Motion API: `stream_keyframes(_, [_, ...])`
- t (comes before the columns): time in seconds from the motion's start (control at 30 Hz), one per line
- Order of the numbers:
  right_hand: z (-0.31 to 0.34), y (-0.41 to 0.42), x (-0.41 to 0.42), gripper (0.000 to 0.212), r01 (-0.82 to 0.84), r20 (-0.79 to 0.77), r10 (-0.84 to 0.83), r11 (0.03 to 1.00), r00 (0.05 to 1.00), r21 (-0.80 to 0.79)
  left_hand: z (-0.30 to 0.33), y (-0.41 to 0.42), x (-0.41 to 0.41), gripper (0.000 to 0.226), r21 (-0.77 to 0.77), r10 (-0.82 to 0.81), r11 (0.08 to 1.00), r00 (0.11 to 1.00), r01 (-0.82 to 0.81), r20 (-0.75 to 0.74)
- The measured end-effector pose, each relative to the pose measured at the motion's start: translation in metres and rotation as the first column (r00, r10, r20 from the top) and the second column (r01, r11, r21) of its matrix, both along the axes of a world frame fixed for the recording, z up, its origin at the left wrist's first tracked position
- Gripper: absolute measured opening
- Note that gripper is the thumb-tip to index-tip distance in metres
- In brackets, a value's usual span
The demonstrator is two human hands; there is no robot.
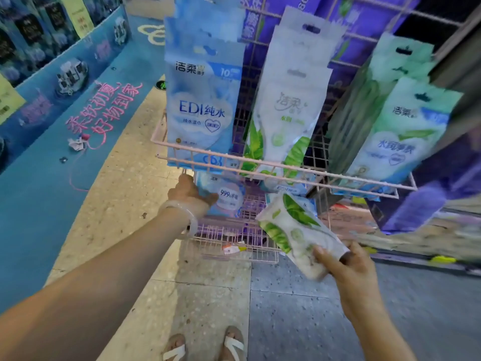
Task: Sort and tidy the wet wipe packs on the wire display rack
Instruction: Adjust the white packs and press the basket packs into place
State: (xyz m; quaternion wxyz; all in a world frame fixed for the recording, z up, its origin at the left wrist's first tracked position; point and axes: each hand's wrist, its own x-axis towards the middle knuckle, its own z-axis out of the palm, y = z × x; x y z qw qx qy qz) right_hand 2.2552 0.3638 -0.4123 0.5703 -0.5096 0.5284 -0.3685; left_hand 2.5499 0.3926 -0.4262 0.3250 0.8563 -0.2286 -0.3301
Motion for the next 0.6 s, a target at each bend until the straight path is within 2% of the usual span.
stream_keyframes(0.03, [0.002,0.002,-0.002,0.020,-0.012,-0.024,0.012,1.000,1.000,-0.028,0.001,0.002,-0.001,0.055,0.151,-0.113,0.985,0.968,0.080,0.224])
stream_keyframes(0.07, [0.007,0.005,-0.002,0.021,-0.034,-0.057,0.031,0.998,0.998,-0.056,0.002,0.006,-0.004,0.059,0.226,-0.211,0.965,0.907,0.133,0.364])
stream_keyframes(0.1, [0.012,0.007,-0.002,0.022,-0.066,-0.094,0.058,0.995,0.994,-0.081,0.005,0.014,-0.012,0.061,0.210,-0.264,0.959,0.865,0.189,0.428])
stream_keyframes(0.13, [0.020,0.009,-0.002,0.022,-0.109,-0.131,0.096,0.989,0.987,-0.098,0.008,0.025,-0.023,0.058,0.114,-0.285,0.959,0.862,0.261,0.419])
stream_keyframes(0.17, [0.031,0.011,-0.002,0.022,-0.161,-0.163,0.142,0.981,0.976,-0.111,0.015,0.040,-0.035,0.049,-0.047,-0.301,0.940,0.888,0.337,0.348])
stream_keyframes(0.23, [0.057,0.011,0.000,0.029,-0.281,-0.260,0.233,0.946,0.937,-0.164,0.033,0.070,-0.057,0.026,-0.372,-0.382,0.830,0.909,0.416,0.165])
stream_keyframes(0.27, [0.073,0.010,0.003,0.033,-0.351,-0.325,0.276,0.915,0.904,-0.198,0.047,0.080,-0.063,0.025,-0.468,-0.410,0.779,0.904,0.417,0.122])
stream_keyframes(0.3, [0.089,0.009,0.008,0.036,-0.421,-0.384,0.314,0.876,0.868,-0.236,0.061,0.086,-0.065,0.032,-0.514,-0.442,0.735,0.888,0.442,0.131])
stream_keyframes(0.37, [0.125,0.009,0.023,0.038,-0.567,-0.503,0.368,0.754,0.782,-0.332,0.088,0.084,-0.066,0.052,-0.466,-0.509,0.647,0.797,0.603,0.325])
stream_keyframes(0.43, [0.162,0.008,0.045,0.030,-0.650,-0.566,0.373,0.625,0.735,-0.432,0.120,0.071,-0.070,0.046,-0.352,-0.535,0.579,0.668,0.736,0.517])
stream_keyframes(0.47, [0.181,0.006,0.056,0.027,-0.642,-0.555,0.356,0.587,0.752,-0.493,0.133,0.064,-0.073,0.036,-0.384,-0.509,0.563,0.673,0.732,0.536])
stream_keyframes(0.5, [0.199,0.003,0.065,0.032,-0.588,-0.511,0.310,0.557,0.802,-0.586,0.146,0.057,-0.074,0.035,-0.475,-0.473,0.559,0.732,0.680,0.490])
stream_keyframes(0.57, [0.227,-0.011,0.077,0.047,-0.414,-0.362,0.203,0.506,0.910,-0.757,0.166,0.043,-0.072,0.036,-0.692,-0.427,0.550,0.870,0.467,0.248])
stream_keyframes(0.6, [0.236,-0.018,0.081,0.056,-0.332,-0.290,0.163,0.515,0.943,-0.790,0.174,0.033,-0.070,0.035,-0.771,-0.404,0.523,0.902,0.363,0.150])
